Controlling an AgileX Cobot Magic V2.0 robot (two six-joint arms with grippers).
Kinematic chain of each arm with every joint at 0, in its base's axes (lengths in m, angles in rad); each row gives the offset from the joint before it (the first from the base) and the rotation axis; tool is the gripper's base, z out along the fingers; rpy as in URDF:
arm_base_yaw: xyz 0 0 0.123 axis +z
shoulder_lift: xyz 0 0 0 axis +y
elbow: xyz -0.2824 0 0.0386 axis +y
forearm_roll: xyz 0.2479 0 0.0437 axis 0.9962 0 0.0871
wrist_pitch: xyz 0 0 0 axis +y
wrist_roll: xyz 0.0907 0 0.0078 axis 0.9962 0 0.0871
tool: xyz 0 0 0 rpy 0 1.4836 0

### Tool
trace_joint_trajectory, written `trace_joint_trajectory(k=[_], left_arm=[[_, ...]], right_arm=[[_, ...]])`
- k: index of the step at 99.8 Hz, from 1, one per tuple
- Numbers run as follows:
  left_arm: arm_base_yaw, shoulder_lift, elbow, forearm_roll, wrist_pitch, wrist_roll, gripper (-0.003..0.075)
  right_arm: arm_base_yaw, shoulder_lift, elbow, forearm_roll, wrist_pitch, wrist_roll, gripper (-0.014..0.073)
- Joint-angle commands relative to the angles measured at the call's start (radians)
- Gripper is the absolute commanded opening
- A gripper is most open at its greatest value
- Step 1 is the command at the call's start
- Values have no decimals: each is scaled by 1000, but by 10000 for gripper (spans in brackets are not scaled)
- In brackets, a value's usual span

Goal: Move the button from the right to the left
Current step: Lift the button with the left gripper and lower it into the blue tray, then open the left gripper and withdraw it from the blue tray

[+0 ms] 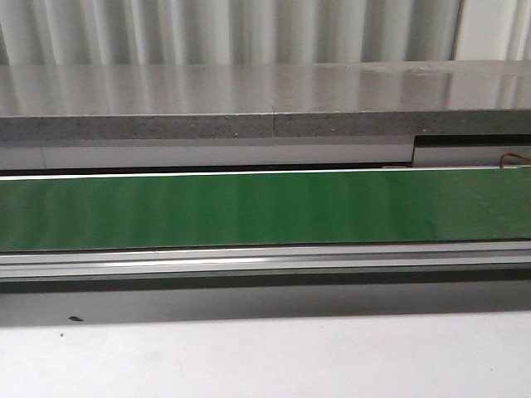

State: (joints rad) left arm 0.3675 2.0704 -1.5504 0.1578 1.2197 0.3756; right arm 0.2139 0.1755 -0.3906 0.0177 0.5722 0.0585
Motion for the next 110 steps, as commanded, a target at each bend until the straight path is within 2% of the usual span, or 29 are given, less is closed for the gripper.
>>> trace_joint_trajectory(k=[1,22,29,36,54,70,76,110], left_arm=[[5,-55,-20,16,-1,-6,454],[5,-89,-24,-64,-27,-12,447],[2,-122,-24,-64,-58,-48,423],[2,-160,-24,-94,-90,-82,362],[-11,-292,17,-177,-167,-151,130],[-56,-442,138,-172,-276,-240,-2],[-78,-497,192,-172,-321,-258,-21],[-257,-829,537,-192,-541,-320,-21]], right_arm=[[1,10,-27,-11,-84,-7,-68],[1,10,-27,-11,-84,-7,-68],[1,10,-27,-11,-84,-7,-68],[1,10,-27,-11,-84,-7,-68],[1,10,-27,-11,-84,-7,-68],[1,10,-27,-11,-84,-7,-68],[1,10,-27,-11,-84,-7,-68],[1,10,-27,-11,-84,-7,-68]])
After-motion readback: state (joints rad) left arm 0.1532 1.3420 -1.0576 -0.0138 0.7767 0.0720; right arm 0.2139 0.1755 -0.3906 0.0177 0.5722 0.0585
